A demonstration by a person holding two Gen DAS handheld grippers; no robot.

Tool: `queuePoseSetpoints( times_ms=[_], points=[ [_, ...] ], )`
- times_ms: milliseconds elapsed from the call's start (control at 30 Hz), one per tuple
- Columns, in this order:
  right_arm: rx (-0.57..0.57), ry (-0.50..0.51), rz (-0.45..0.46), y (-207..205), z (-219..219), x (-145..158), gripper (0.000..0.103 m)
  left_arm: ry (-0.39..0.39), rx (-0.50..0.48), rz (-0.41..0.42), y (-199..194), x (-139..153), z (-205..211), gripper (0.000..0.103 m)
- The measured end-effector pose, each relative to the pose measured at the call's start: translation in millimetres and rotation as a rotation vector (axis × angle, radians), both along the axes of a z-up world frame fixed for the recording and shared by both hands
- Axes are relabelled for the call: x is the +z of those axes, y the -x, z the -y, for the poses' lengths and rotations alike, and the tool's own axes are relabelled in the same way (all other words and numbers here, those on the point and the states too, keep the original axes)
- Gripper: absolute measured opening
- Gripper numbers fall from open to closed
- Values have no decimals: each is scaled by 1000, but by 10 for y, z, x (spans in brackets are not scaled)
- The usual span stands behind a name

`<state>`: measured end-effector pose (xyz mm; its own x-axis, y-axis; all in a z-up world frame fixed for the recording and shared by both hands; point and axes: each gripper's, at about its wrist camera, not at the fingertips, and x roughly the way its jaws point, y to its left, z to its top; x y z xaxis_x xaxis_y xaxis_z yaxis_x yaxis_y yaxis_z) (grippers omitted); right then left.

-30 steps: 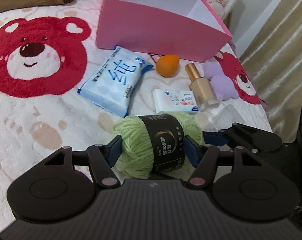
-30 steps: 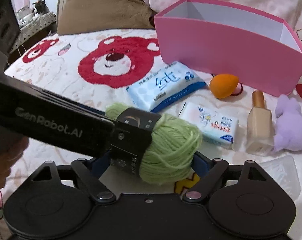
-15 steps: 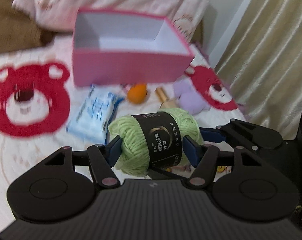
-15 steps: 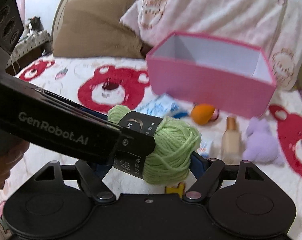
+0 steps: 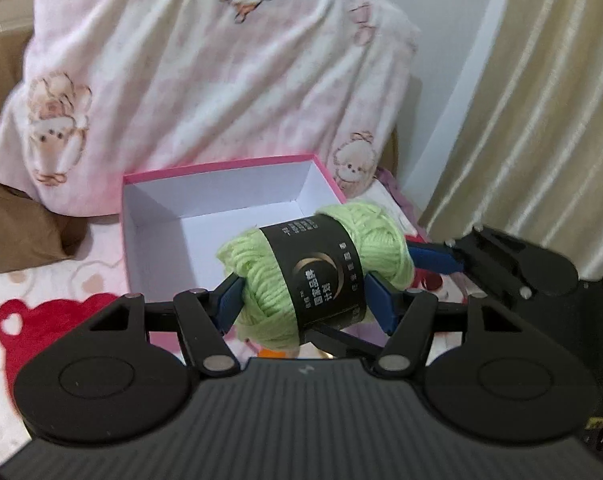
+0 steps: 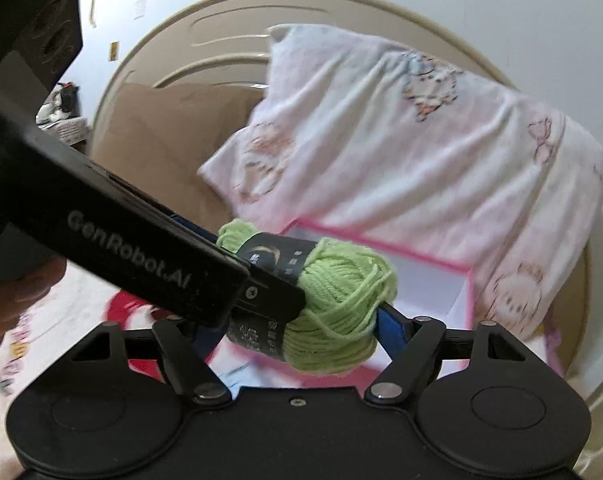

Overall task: Organize objects
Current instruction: 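Carry the yarn ball with the left tool into the pink box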

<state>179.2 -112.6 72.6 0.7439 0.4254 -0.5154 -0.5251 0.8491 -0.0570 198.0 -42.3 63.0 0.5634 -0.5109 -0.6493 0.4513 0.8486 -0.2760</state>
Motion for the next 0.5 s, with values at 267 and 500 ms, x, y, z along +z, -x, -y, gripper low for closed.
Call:
queuePoseSetpoints(
  times_ms=[267,500],
  points=[
    [-74,8,-120,-987,123,-519,74,99,9,-160,-1088,-705,236,62],
    [-80,91,-224,-1615,79,-936,67,48,59,-177,-1547,-1114,451,62]
  ],
)
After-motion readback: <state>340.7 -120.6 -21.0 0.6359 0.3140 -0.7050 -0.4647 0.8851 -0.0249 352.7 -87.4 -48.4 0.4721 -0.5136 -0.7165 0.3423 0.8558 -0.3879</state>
